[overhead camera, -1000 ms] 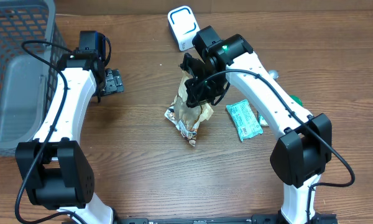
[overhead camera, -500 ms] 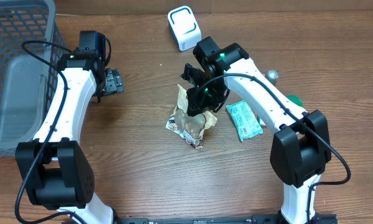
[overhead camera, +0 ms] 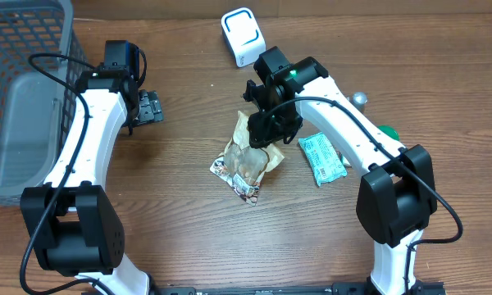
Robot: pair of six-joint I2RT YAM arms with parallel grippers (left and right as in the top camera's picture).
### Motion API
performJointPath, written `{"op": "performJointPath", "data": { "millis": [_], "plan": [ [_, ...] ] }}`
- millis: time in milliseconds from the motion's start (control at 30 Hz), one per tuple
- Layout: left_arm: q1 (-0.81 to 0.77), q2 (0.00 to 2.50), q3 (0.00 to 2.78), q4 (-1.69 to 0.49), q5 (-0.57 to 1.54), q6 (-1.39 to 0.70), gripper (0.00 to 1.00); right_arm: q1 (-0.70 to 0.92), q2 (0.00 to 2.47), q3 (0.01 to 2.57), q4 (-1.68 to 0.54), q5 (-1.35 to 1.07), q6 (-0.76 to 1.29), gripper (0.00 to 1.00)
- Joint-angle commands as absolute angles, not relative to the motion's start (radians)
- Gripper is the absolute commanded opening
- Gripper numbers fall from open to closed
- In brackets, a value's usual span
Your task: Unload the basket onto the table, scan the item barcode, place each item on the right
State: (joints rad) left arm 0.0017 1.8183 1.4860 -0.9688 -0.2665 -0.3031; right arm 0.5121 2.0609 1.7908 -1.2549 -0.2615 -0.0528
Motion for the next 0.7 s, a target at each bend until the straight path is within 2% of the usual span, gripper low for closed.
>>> {"op": "performJointPath", "data": {
  "millis": [0, 33, 67, 133, 233, 333, 667],
  "plan": [
    [0.004, 1.821, 1.51, -0.968, -0.276, -0.291, 1.0, 0.516, 2.045, 1.786, -1.237, -0.237, -0.049, 0.48],
    [0.004, 1.821, 1.51, -0.968, -0.276, -0.291, 1.0, 0.516, 2.045, 1.786, -1.233, -0.23, -0.049, 0.5],
    [0.004, 1.821, 1.51, -0.968, -0.276, -0.291, 1.0, 0.516, 2.045, 1.786, -1.222, -0.216, -0.049, 0.59],
    [0.004, 1.821, 1.51, -0.968, -0.276, -0.291, 1.0, 0.516, 2.045, 1.786, -1.204, -0.197, -0.049, 0.68],
    [0.004, 1.821, 1.51, -0.968, -0.276, -0.291, 1.0, 0.516, 2.045, 1.786, -1.178, -0.16, -0.048, 0.89],
    [0.004, 1.821, 1.51, -0.968, -0.276, -0.291, 1.0, 0.516, 2.045, 1.786, -1.166, -0.113, -0.005, 1.0],
    [0.004, 1.821, 1.51, -0.968, -0.276, -0.291, 1.0, 0.515, 2.045, 1.786, -1.13, -0.035, 0.136, 1.0]
  ]
}}
